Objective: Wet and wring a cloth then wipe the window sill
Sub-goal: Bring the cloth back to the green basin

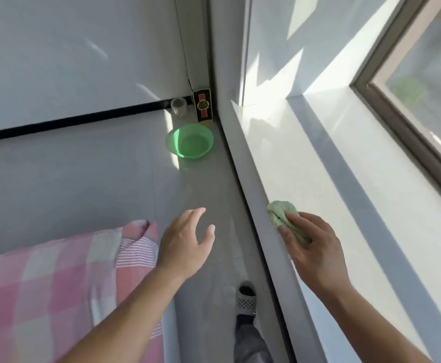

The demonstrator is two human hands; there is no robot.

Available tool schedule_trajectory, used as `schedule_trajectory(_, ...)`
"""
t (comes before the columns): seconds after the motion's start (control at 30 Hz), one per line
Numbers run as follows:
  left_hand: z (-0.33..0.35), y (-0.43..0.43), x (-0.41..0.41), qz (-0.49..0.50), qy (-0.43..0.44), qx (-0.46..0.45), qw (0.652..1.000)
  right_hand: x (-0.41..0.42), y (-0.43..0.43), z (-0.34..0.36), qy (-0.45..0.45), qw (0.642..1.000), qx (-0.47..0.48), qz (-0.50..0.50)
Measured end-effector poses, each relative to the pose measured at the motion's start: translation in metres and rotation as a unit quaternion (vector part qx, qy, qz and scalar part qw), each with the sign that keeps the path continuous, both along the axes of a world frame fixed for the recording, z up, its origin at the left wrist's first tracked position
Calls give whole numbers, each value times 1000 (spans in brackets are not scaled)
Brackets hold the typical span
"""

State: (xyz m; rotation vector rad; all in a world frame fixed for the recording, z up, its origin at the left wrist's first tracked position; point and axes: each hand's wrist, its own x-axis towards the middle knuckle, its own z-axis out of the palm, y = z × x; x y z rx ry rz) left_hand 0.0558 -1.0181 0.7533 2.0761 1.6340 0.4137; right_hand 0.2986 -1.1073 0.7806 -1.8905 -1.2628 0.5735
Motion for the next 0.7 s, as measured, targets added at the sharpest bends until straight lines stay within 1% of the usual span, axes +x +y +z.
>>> schedule_trajectory(0.13,2,97,-17,47,33,4,998,-4,126,-5,1,998,1,55)
schedule_trajectory(0.27,-4,195,-38,78,56,-4,995,-27,248,-16,-1,994,-4,110)
schedule_trajectory(0.4,-16,292,-65,75,89,-6,993,-56,364,-35,-32,988,-2,151)
schedule_trajectory(0.53,-35,393,-94,62,114,-20,991,-88,469,-58,-60,987,-17,150)
schedule_trajectory(0.7,-62,513,-127,51,145,-37,987,-124,590,-91,-60,991,-29,119)
